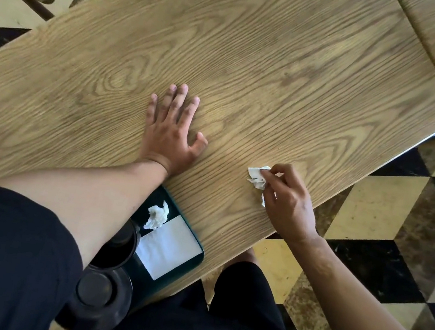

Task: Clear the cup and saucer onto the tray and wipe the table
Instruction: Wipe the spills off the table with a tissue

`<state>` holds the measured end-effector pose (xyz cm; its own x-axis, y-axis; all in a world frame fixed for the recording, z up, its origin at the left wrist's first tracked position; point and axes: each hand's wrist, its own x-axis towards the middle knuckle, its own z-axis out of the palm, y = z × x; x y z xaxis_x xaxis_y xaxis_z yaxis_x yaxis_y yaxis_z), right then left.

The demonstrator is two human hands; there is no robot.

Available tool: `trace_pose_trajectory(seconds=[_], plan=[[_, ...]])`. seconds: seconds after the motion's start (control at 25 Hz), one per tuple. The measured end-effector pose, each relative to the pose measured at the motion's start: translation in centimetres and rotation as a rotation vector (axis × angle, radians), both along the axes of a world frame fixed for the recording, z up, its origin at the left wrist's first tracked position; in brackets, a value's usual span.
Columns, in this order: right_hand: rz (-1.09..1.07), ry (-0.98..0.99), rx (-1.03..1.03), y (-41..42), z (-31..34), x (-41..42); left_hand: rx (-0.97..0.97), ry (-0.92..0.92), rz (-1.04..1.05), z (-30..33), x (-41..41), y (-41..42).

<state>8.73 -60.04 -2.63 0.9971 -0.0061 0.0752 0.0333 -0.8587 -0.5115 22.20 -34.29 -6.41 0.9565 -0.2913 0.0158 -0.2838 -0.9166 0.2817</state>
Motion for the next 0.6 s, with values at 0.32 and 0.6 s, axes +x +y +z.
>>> trace_pose_trajectory(seconds=[0.32,0.6], plan=[[0.190,0.183,0.043,-2.3,1.8,0.7,0.000,0.003,0.001,0.0,-0.1,-0.1],[-0.379,0.084,0.008,-4.8,0.8,8.5,0.019,-0.074,-0.006,-0.2,-0.2,0.0]])
